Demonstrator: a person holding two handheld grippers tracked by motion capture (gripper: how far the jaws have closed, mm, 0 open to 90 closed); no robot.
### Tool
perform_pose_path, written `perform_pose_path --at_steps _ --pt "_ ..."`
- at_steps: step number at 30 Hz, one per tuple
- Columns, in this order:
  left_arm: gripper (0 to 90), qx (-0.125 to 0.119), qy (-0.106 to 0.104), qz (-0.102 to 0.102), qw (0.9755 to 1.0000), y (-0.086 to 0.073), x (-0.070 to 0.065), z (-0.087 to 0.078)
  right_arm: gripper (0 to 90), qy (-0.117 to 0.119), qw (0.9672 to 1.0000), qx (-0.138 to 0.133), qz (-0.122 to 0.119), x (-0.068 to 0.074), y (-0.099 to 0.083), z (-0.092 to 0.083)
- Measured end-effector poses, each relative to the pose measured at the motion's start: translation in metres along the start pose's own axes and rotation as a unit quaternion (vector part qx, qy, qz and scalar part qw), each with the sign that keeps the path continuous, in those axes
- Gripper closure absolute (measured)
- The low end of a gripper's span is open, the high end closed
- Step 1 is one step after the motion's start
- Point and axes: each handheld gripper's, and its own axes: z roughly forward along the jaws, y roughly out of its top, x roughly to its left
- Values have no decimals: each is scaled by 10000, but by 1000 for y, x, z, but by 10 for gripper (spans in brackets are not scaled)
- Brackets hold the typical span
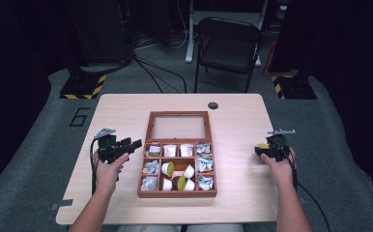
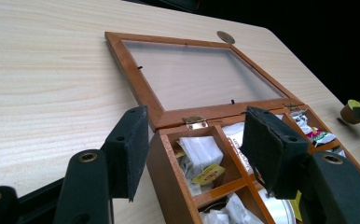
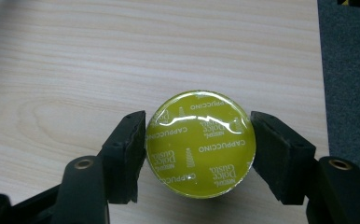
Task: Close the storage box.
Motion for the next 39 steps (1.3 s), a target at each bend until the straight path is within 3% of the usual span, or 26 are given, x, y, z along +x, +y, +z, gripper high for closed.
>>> perform_pose_path --at_steps 5,14,19,32,39 --pt "411 18 -18 -42 10000 0 -1 1 374 11 9998 97 152 -1 -2 3" --pt "412 32 -12 -56 10000 -1 -1 0 365 43 9998 19 207 -4 -4 5" --pt "411 41 -5 -48 10000 -1 -1 1 322 74 9995 115 277 -6 -5 7" --pt "410 37 16 -71 10000 -1 0 1 316 -36 9994 -245 261 -1 2 -6" --pt "410 81 0 -88 9999 0 2 4 322 90 9989 -458 61 9 8 -14"
